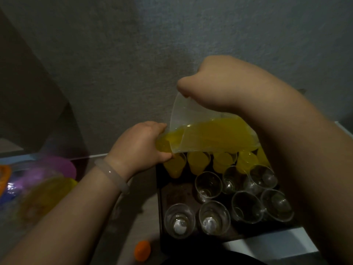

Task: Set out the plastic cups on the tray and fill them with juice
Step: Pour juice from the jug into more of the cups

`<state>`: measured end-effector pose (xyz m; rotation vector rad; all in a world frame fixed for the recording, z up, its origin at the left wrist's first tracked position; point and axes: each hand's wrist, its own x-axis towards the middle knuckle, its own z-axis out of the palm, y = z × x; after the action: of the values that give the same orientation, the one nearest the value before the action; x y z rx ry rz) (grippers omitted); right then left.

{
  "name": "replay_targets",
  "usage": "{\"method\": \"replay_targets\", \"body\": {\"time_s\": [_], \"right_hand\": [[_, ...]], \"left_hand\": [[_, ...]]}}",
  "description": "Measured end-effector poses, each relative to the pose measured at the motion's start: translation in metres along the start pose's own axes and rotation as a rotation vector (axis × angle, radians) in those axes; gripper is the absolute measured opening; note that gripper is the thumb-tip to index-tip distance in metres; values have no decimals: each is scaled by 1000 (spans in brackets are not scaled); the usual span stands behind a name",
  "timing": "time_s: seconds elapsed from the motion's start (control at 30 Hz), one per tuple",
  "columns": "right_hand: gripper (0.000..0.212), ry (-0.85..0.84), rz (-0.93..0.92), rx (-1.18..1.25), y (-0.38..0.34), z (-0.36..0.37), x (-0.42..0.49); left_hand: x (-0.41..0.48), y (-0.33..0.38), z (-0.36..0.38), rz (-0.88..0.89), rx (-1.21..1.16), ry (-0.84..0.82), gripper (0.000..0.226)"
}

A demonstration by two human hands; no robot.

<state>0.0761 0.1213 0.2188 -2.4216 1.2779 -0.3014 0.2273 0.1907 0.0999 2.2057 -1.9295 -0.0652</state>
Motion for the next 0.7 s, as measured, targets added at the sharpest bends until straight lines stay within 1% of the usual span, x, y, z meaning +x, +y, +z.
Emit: {"method": "replay_targets", "body": {"time_s": [0.23, 0.43, 0.57, 0.7], "right_hand": [[37, 11, 0, 27, 5, 1, 2], [35, 25, 32, 130, 19, 3, 6], [38, 16, 123, 343, 39, 8, 8], [27, 35, 201, 609, 63, 18, 6]], "left_hand": [[0, -1, -1, 3, -9, 17, 78], [-1, -5, -2, -12, -28, 37, 79], [-2, -7, -5, -37, -61, 50, 80], [-3, -10, -10, -47, -91, 61, 82]]}}
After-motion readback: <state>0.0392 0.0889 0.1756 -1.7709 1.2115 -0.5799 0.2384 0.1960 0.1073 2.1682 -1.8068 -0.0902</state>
